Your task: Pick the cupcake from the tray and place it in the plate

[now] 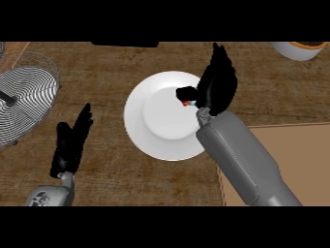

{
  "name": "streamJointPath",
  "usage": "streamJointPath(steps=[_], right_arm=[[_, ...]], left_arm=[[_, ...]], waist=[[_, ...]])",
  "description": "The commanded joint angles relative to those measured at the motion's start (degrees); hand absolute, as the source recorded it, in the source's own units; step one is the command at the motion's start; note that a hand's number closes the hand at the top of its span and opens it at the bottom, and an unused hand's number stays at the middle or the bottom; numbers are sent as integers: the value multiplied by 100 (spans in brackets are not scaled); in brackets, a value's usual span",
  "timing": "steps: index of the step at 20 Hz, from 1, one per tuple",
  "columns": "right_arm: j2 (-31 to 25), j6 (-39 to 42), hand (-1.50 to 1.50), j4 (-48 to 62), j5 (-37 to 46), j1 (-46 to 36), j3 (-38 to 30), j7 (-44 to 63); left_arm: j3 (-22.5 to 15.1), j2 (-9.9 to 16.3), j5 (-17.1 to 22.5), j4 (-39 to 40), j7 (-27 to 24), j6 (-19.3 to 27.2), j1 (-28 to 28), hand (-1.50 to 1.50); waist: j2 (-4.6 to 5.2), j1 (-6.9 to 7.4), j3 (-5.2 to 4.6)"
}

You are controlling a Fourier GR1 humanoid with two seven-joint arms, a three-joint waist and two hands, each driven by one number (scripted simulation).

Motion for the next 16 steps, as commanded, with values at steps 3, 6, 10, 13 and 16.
streamJointPath(steps=[3,6,10,13,16], right_arm=[[58,-2293,-150,-556,-37,675,275,598],[59,-2665,-150,-651,-79,738,685,861],[59,-3196,-150,-680,79,1171,1408,933],[59,-3783,-150,-373,125,1225,1831,960],[59,-3732,-150,-103,82,778,1679,1076]], left_arm=[[217,150,117,-65,-2,-54,-60,0],[75,102,76,-166,-103,-111,190,0],[120,104,47,-217,-4,-50,213,0],[207,182,134,-226,-229,-161,463,0],[335,228,172,-120,170,-167,-88,0]], waist=[[2,-111,1],[-15,-101,-5],[-19,-190,-8],[-5,-134,-9],[1,-202,-9]])
